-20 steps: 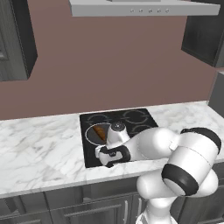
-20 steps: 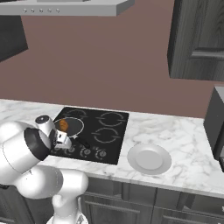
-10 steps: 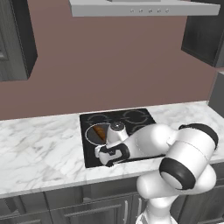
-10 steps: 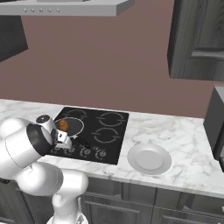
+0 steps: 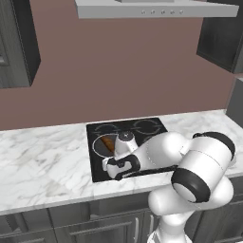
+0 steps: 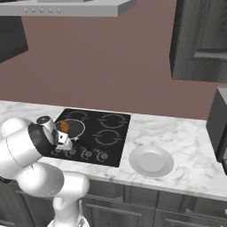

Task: Pick the croissant and place it on the pan. Then turn on the stove to warm the croissant.

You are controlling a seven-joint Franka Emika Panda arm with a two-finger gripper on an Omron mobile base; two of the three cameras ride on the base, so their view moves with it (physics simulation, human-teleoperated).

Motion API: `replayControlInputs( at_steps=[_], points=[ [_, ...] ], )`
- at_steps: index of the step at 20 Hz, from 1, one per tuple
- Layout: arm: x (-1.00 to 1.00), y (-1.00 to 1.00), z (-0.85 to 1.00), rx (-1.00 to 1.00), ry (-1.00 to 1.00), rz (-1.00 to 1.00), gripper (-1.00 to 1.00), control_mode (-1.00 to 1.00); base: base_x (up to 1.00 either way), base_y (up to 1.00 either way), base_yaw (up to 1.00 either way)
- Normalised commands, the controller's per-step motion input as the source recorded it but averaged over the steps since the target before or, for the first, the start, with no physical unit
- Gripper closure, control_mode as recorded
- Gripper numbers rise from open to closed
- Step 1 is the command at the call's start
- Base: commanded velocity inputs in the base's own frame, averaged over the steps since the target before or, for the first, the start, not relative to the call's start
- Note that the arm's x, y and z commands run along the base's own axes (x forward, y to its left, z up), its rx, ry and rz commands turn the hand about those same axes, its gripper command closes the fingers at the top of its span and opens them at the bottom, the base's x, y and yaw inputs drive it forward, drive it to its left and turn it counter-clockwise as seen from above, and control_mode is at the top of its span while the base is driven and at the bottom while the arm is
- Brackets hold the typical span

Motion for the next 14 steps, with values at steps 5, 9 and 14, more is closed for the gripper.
replayControlInputs(
  at_steps=[5, 9, 14],
  points=[
    [0.0, 0.05, -0.4, 0.0, 0.02, 0.0, 1.0, -1.0, 0.0, 0.0, 0.0],
    [0.0, 0.03, -0.52, 0.0, 0.07, 0.0, 1.0, -1.0, 0.0, 0.0, 0.0],
    [0.0, 0.0, -0.52, 0.0, 0.08, 0.0, 1.0, -1.0, 0.0, 0.0, 0.0]
  ],
)
